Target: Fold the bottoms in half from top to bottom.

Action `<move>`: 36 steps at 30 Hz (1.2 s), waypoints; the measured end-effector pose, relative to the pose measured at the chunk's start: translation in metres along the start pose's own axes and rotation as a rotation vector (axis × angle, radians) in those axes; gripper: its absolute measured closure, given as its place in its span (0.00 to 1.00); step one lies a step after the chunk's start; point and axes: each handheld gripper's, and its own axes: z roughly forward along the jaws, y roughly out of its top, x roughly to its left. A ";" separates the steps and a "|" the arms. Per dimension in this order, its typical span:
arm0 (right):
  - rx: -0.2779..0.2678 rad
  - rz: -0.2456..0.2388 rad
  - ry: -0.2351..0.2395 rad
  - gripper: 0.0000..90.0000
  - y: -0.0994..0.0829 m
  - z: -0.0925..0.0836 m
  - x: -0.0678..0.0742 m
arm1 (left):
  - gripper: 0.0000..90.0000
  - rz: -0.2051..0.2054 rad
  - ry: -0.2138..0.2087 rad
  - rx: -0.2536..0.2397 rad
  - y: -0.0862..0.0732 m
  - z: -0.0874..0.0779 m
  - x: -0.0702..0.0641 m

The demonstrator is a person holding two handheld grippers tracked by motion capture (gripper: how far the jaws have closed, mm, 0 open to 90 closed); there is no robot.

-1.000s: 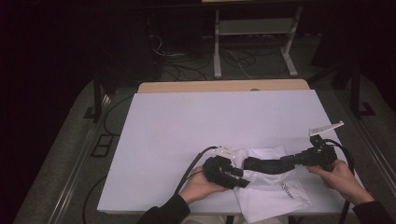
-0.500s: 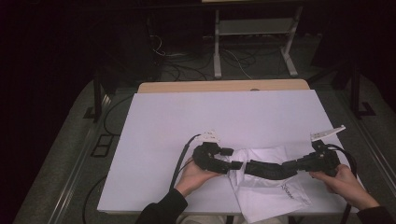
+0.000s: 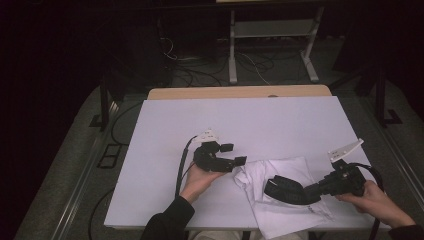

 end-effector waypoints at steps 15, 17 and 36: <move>0.220 -0.027 0.076 0.79 -0.010 0.011 0.008 | 0.24 -0.003 0.024 -0.003 0.000 -0.002 0.003; 0.254 -0.035 0.089 0.75 -0.012 0.013 0.009 | 0.24 -0.004 0.024 -0.002 0.000 -0.002 0.004; -0.055 -0.046 -0.079 0.51 0.020 0.000 0.012 | 0.23 -0.013 0.032 -0.023 0.001 -0.006 0.006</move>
